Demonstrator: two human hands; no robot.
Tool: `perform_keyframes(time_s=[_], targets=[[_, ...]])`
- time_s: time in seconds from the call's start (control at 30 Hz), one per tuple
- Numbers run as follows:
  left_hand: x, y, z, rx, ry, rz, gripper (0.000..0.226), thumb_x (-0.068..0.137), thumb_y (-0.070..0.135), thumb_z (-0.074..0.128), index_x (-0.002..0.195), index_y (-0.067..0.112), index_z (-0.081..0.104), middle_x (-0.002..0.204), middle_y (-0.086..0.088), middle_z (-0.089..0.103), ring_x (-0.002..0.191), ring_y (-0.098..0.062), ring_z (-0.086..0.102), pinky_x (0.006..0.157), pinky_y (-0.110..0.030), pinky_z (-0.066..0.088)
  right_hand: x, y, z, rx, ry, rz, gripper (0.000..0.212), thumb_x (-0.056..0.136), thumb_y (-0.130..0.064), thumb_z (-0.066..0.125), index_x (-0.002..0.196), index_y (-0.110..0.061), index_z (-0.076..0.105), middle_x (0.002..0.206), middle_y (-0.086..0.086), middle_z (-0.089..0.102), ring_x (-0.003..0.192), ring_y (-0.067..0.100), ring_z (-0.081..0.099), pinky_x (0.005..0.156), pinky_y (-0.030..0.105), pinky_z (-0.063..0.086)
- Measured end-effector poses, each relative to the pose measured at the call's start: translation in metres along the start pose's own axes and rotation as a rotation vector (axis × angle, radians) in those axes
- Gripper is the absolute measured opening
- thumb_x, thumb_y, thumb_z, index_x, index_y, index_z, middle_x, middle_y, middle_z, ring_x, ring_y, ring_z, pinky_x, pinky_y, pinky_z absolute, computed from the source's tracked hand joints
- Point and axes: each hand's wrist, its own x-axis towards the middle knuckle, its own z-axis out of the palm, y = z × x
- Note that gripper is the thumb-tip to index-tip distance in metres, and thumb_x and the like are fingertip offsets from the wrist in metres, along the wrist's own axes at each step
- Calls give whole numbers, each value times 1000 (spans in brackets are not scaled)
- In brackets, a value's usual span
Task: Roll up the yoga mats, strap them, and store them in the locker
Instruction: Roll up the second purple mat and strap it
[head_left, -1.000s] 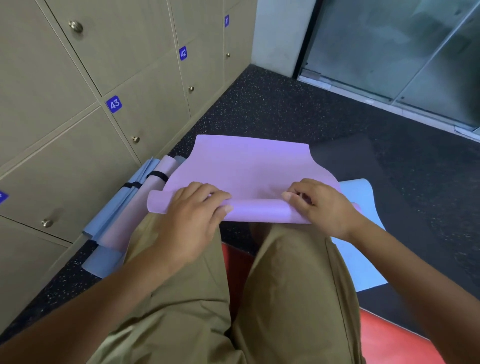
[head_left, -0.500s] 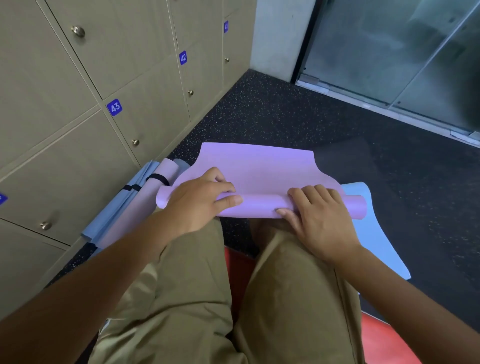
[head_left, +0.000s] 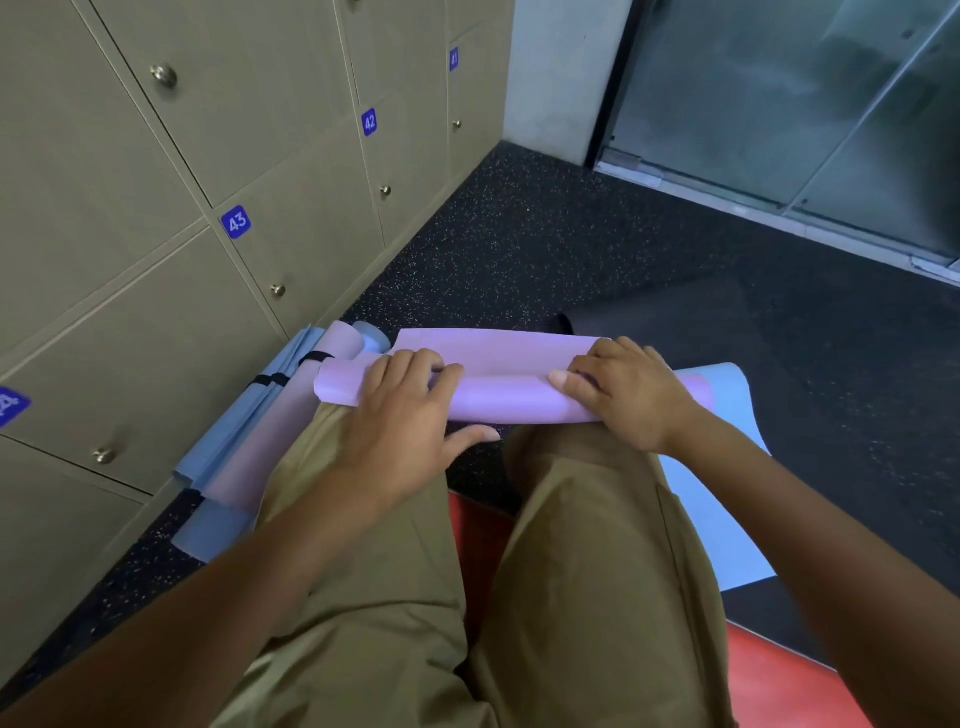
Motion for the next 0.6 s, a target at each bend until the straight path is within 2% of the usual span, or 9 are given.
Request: perform_keyframes(time_s=[0.1,0.13,0.2,0.27,0.33,0.4,0.47,0.6], targets=[[9,5,-1,173,-83,18,83,78,87,41,107,11,58,101,-7,56,94,-30,51,86,-43,42,8,6,-6,85,-72,21,59,86,-83,13,73,-38,49,86,-8,46,98,24,49,90,43,41],[13,5,-2,183,-81,23,82,75,88,45,103,12,56,97,-7,56,90,-30,51,83,-43,41,10,8,-6,132,-77,29,53,90,-80,20,73,-38,49,88,-7,49,97,24,51,89,43,43],[22,2,-1,182,-102,37,82,70,89,53,100,13,56,92,-6,59,85,-30,54,78,-42,41,12,9,-6,192,-44,44,45,95,-71,31,86,-36,57,96,-5,57,96,21,54,86,42,46],[31,-2,1,172,-137,51,85,65,91,56,100,14,58,89,-5,62,83,-30,60,75,-41,41,10,7,-2,139,64,43,51,96,-70,31,94,-28,60,95,-3,61,89,22,57,78,40,48],[40,-3,-1,153,-172,56,91,59,97,50,98,16,60,86,-3,64,81,-29,63,72,-38,40,7,8,6,33,215,3,59,97,-70,23,89,-25,61,84,-1,62,80,25,57,70,39,45],[47,-5,-3,133,-225,53,93,55,101,44,94,18,57,83,0,65,77,-27,63,66,-36,34,6,12,15,-29,325,-58,70,101,-68,16,86,-22,68,78,1,63,77,27,56,68,39,41],[52,-8,-3,109,-273,50,90,56,103,45,90,20,52,81,3,65,72,-25,62,62,-34,30,4,15,19,-78,373,-86,76,102,-69,15,90,-20,73,80,2,64,79,28,54,70,40,43],[65,-13,-7,67,-390,29,87,57,104,43,86,22,50,72,5,59,68,-24,59,57,-35,33,2,12,24,-238,351,-80,79,87,-87,26,100,-19,65,89,2,60,83,28,53,74,43,44]])
